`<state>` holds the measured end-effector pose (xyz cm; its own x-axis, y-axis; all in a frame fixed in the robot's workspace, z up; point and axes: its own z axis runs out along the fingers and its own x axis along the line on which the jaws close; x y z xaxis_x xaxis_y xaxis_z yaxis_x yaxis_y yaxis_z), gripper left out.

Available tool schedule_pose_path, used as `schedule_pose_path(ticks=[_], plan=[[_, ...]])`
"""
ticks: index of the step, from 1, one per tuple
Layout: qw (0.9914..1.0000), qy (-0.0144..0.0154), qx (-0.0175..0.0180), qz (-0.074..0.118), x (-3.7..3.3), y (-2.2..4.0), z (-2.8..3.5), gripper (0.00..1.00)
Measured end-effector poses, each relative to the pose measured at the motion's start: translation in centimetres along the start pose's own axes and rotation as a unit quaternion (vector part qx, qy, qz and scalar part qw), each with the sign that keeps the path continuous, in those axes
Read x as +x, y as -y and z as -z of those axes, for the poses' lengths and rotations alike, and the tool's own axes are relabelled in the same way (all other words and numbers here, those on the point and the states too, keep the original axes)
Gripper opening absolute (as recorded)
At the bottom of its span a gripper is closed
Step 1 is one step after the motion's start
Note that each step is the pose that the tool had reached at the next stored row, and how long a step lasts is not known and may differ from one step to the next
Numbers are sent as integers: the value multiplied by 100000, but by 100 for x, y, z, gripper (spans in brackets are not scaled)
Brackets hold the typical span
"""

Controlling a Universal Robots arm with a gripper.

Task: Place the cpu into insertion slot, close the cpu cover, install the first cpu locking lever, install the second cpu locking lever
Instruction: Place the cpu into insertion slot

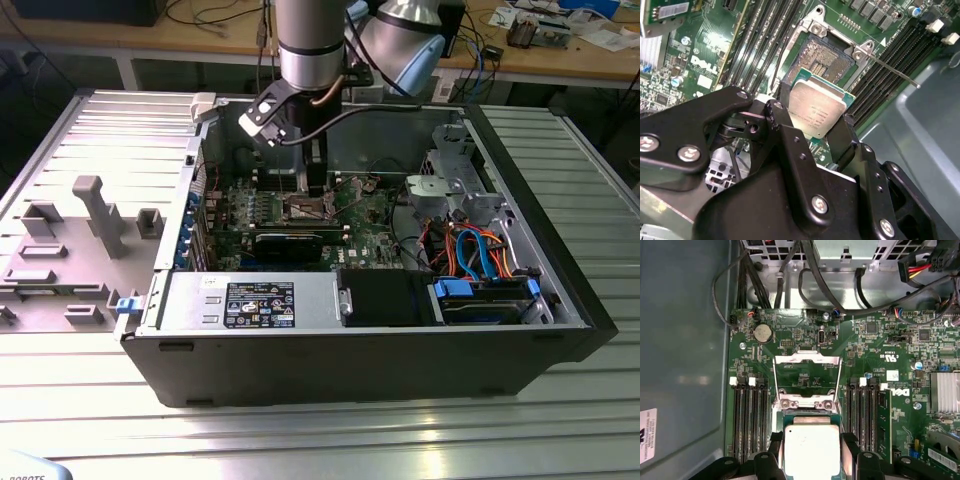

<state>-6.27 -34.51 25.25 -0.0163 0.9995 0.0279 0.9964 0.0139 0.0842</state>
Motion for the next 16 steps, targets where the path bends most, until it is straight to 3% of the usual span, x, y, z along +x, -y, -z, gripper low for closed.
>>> schedule_pose_path(ticks=[16], plan=[[100000,0,-4,-44,-2,39,-327,54]])
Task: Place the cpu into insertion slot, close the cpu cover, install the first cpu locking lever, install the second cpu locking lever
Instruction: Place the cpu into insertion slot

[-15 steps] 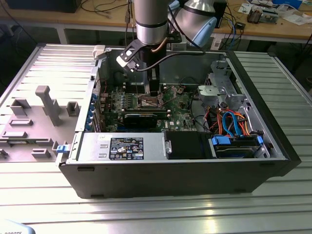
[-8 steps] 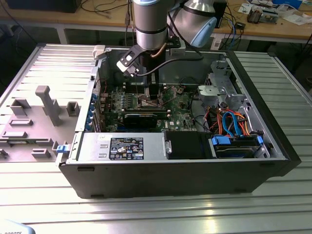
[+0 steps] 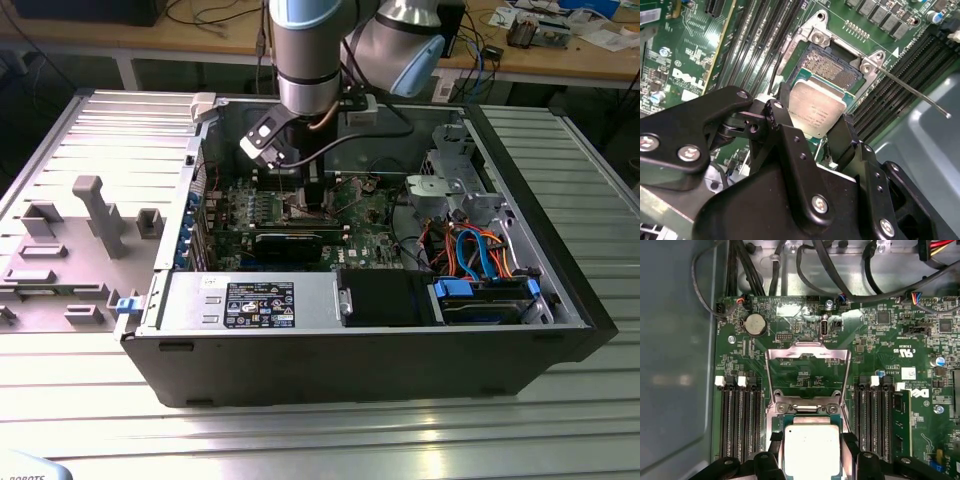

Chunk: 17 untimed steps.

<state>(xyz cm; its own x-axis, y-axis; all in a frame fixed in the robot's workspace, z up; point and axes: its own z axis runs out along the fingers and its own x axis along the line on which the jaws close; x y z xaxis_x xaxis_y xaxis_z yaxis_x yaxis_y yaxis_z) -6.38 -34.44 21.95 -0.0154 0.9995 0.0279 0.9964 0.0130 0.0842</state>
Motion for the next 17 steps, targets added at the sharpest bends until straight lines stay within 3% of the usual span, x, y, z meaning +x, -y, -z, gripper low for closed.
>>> schedule_pose_path(ticks=[6,7,9,17], plan=[[100000,7,9,11,-1,27,-61,54],[100000,25,43,-67,-1,72,-138,54],[100000,56,143,-207,6,91,-244,54],[100000,35,134,-214,7,93,-271,61]])
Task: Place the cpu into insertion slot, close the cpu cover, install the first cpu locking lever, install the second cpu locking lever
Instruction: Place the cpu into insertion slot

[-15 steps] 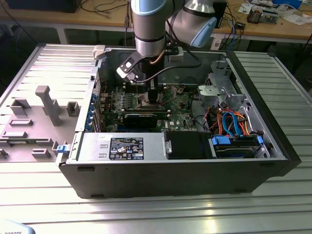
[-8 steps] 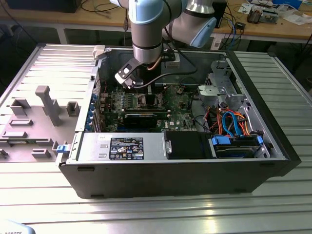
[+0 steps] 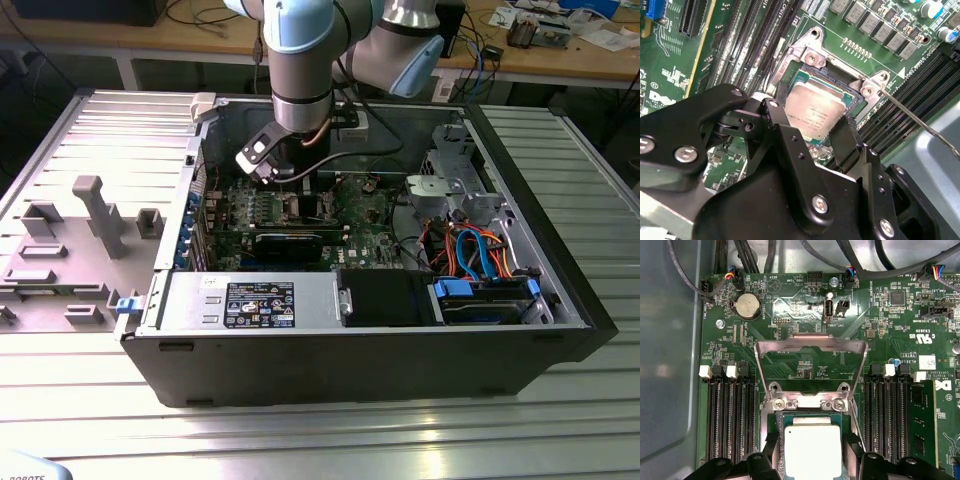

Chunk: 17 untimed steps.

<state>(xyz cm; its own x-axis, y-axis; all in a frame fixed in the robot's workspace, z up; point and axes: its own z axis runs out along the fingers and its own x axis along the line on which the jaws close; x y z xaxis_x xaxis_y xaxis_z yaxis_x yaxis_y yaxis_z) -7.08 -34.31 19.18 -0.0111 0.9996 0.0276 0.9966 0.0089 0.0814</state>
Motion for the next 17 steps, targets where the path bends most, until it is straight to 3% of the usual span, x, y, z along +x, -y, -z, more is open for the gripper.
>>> schedule_pose_path(ticks=[5,9,17], plan=[[100000,-43,-26,-60,1,-2,19,61],[100000,-38,-11,-155,2,-7,78,61],[100000,-33,-5,-161,4,-6,79,61]])
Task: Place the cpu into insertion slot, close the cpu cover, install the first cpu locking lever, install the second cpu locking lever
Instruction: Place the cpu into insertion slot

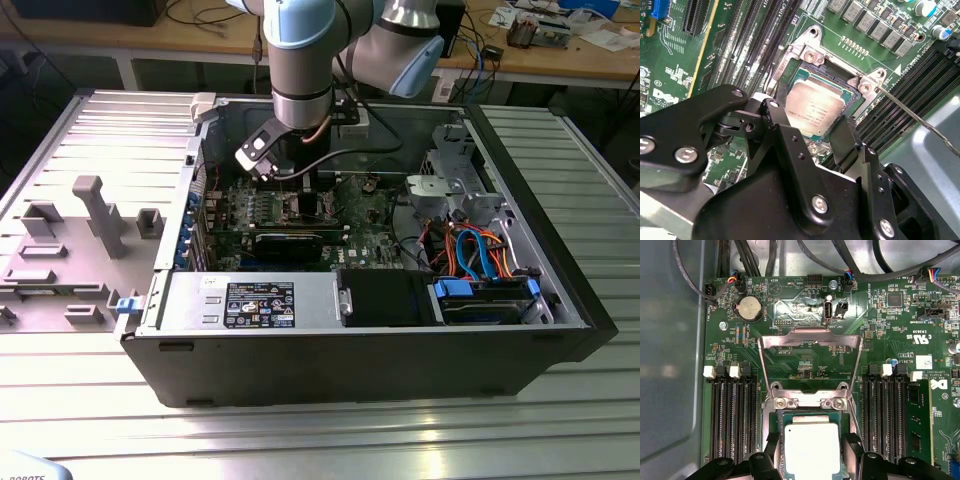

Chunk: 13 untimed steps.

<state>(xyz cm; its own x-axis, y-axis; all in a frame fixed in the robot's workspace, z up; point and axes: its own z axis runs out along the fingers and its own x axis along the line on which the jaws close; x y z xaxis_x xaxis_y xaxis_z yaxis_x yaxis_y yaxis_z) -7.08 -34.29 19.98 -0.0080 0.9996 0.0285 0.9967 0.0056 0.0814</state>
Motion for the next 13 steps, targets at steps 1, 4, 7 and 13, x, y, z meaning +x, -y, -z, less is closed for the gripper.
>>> schedule_pose_path(ticks=[1,4,7,13], plan=[[100000,-1,1,-3,0,0,0,61],[99996,65,-25,-857,4,0,-1,61],[99979,158,-65,-2044,6,0,-3,61],[99973,111,-49,-2302,18,1,-12,61]])
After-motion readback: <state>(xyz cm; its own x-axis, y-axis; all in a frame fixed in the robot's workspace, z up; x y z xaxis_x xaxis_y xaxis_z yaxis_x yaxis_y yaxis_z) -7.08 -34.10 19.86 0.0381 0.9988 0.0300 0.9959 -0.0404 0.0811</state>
